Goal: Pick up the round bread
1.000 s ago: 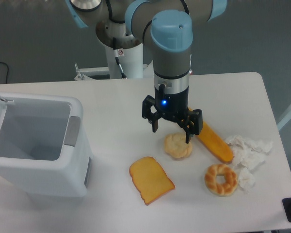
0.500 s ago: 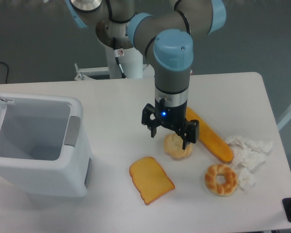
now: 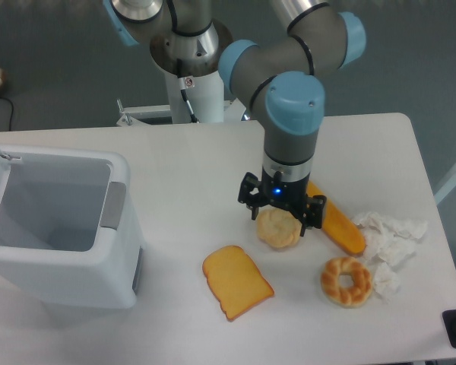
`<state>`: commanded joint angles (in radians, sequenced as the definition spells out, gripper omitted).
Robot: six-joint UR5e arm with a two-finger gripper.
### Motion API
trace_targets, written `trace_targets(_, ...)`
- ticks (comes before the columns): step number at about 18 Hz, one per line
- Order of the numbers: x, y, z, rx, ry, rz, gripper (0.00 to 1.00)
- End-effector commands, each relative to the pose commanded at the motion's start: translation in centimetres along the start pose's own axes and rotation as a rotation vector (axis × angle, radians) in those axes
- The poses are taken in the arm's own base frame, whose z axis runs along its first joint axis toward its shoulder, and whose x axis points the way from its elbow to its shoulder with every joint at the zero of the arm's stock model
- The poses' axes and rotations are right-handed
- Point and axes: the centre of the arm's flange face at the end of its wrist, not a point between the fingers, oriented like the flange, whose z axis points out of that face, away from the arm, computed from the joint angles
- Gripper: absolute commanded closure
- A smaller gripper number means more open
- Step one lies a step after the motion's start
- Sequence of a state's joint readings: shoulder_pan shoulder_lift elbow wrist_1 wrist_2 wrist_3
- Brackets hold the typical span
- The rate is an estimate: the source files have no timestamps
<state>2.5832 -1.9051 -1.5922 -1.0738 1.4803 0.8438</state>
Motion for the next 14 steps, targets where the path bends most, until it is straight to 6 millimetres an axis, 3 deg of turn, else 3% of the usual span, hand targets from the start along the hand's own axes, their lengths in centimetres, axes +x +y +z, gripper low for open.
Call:
trace_targets(7,-1.5,2.1,3.1,-0.045,0.039,-0.063,0.00)
trace_targets(11,-2.8,3.2,3.4,-0.046,0.047,-0.090,0.00)
trace_targets(14,-2.6,3.6,4.1,-0.055,0.057,-0.101,0.00)
